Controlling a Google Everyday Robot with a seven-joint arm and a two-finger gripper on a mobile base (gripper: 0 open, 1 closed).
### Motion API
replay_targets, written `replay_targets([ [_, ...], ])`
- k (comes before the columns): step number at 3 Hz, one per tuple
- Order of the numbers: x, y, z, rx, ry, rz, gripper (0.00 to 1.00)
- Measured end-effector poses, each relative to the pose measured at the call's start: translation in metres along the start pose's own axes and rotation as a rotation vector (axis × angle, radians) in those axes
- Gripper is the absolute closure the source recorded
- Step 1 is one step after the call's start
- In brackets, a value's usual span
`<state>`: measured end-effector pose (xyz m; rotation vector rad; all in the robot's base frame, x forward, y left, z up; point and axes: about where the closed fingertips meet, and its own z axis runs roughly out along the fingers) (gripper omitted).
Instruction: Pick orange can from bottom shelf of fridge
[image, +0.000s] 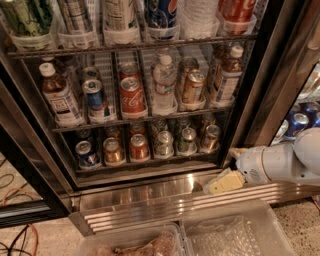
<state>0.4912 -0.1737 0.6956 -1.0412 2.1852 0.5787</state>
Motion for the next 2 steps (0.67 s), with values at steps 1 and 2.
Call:
replay_targets([
  [1, -0.0189, -0.0136, 0.0249, 0.039, -0.113, 0.004, 0.0],
  [2, -0.0222, -0.0163, 0.0281, 0.05, -0.123, 0.002, 0.0],
])
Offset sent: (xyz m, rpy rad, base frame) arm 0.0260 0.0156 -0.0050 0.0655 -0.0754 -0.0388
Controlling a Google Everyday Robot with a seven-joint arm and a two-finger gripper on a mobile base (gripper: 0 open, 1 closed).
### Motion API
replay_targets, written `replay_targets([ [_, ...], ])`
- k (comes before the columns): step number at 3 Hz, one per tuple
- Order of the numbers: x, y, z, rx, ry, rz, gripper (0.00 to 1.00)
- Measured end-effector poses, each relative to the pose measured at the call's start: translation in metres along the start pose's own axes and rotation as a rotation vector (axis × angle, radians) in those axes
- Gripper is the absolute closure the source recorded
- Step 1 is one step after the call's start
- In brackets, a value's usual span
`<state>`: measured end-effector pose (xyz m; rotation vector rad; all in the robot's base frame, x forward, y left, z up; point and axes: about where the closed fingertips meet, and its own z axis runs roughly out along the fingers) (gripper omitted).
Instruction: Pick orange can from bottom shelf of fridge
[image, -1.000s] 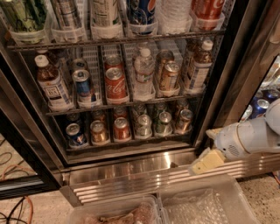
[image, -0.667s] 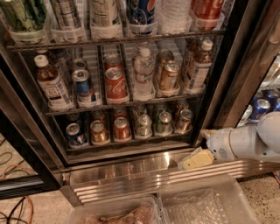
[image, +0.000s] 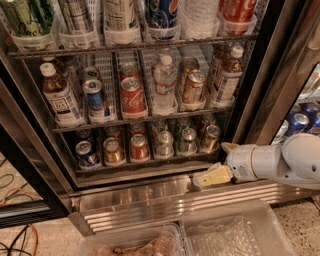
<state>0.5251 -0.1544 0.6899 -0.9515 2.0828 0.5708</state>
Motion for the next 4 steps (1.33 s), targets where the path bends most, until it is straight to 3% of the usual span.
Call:
replay_targets([
  [1, -0.003, 0.001, 0.004, 0.004, -0.018, 0.003, 0.0],
  [4, 0.003, -0.008, 0.067, 0.053, -0.146, 0.136, 0.0],
])
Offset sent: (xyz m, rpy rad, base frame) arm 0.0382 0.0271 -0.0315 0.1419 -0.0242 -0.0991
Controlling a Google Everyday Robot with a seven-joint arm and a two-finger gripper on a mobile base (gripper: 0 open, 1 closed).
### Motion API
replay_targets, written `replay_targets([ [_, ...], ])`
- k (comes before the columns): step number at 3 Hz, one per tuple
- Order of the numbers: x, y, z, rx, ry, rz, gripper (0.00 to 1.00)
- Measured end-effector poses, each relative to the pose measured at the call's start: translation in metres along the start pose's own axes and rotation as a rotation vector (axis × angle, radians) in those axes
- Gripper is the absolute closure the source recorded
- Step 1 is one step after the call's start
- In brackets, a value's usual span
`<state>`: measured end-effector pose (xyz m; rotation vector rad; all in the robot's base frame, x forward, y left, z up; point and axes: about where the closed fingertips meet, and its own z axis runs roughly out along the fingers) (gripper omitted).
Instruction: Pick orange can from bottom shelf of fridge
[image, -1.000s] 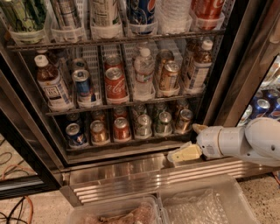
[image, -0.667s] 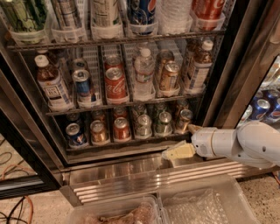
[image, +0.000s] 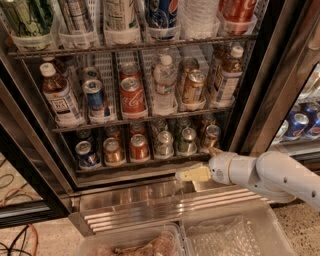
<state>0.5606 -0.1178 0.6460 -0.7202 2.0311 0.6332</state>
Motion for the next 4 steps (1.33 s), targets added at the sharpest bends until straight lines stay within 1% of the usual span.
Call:
replay_targets([
  [1, 0.009, 0.004, 0.005, 0.056, -0.045, 0.023, 0.0],
  [2, 0.015, 0.003, 0.011, 0.138, -0.077, 0.025, 0.0],
  [3, 0.012, -0.004, 0.021, 0.222, -0.09, 0.055, 0.0],
  [4, 0.01, -0.011, 0.02, 0.252, -0.098, 0.055, 0.0],
])
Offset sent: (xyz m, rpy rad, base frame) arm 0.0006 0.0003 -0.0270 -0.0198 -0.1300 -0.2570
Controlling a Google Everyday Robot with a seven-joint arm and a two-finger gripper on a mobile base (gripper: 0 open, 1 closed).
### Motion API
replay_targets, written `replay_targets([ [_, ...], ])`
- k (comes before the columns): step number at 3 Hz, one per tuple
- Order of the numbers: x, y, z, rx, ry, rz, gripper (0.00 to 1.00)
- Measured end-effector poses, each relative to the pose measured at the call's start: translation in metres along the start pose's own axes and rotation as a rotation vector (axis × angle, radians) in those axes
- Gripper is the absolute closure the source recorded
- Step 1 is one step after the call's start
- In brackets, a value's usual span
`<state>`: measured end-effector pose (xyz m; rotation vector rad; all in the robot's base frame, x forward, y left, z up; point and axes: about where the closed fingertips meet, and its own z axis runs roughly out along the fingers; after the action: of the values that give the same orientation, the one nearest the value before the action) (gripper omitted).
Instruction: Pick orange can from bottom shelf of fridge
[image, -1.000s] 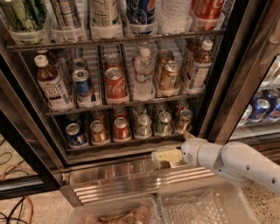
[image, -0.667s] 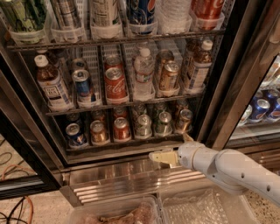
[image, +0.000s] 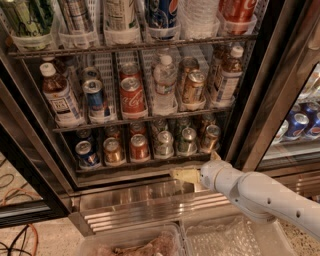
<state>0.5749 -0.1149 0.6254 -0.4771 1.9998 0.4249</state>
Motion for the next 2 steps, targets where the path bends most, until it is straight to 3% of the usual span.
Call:
replay_targets([
  [1, -0.0009, 0.0011, 0.0021, 0.006, -0.009, 0.008, 0.0],
  [2, -0.0019, -0.0011, 0.0116, 0.036, -0.072, 0.048, 0.0],
])
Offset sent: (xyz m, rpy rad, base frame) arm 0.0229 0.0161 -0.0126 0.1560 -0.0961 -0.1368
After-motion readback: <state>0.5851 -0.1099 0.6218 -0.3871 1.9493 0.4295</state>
